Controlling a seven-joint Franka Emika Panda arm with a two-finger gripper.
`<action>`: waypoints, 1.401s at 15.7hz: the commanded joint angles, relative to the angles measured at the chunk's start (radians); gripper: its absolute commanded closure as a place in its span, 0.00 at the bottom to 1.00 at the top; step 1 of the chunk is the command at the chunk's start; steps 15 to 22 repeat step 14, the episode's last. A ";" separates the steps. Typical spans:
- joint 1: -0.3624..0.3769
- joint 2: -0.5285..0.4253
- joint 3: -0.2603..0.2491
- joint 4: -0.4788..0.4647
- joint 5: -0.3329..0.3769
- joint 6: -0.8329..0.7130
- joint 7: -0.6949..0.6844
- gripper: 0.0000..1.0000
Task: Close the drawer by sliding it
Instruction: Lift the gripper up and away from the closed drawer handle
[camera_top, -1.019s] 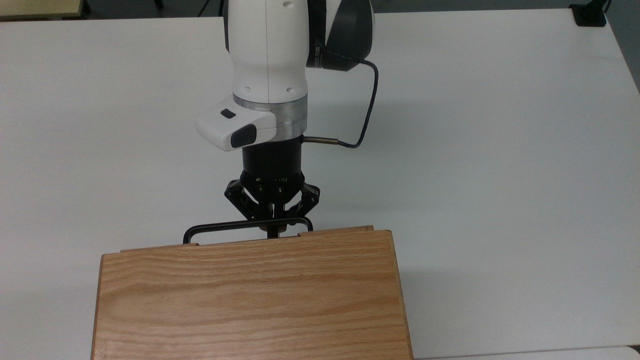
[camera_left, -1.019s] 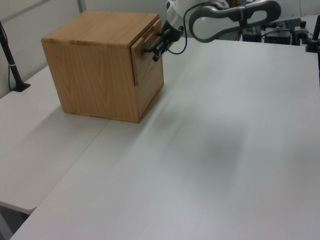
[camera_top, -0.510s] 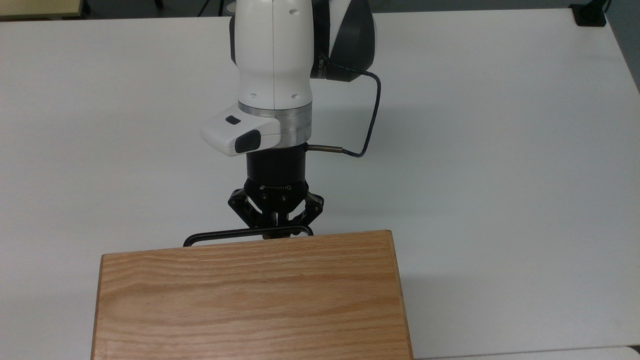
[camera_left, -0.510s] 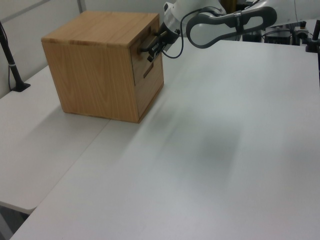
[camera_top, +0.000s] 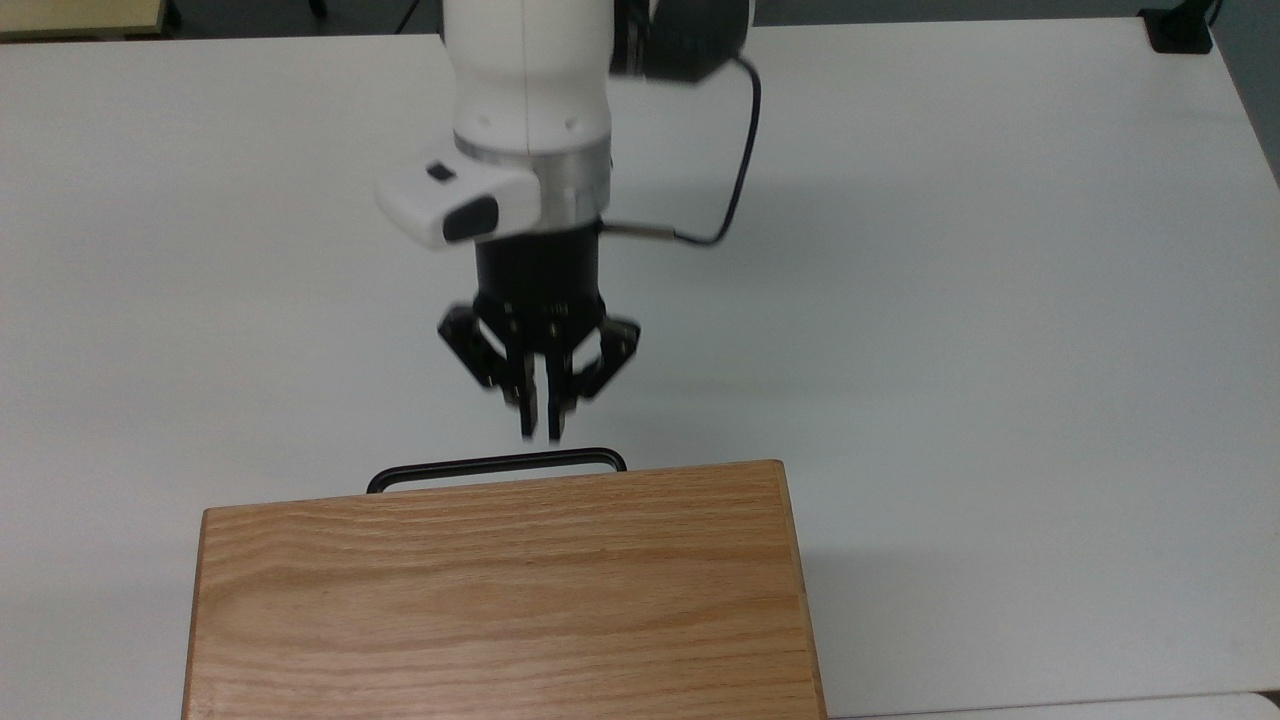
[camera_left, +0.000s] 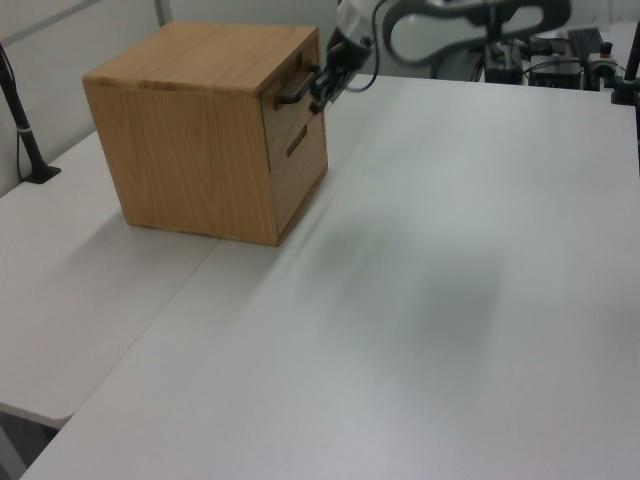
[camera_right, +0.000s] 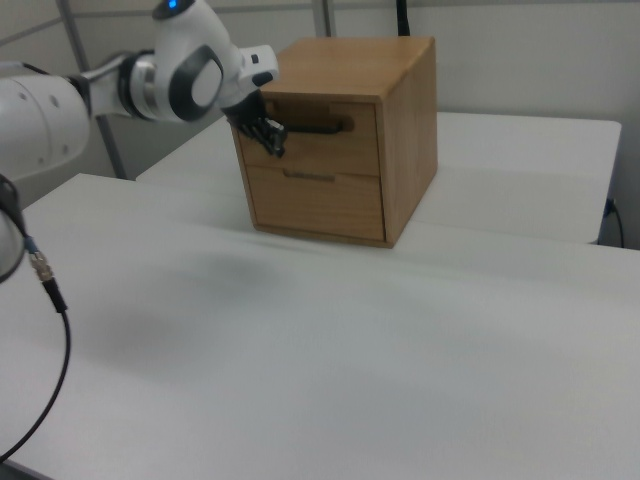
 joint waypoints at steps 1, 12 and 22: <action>0.012 -0.237 0.009 -0.219 -0.011 -0.270 0.022 0.57; -0.040 -0.507 0.023 -0.393 -0.128 -0.564 -0.060 0.00; -0.039 -0.505 0.025 -0.388 -0.128 -0.596 -0.057 0.00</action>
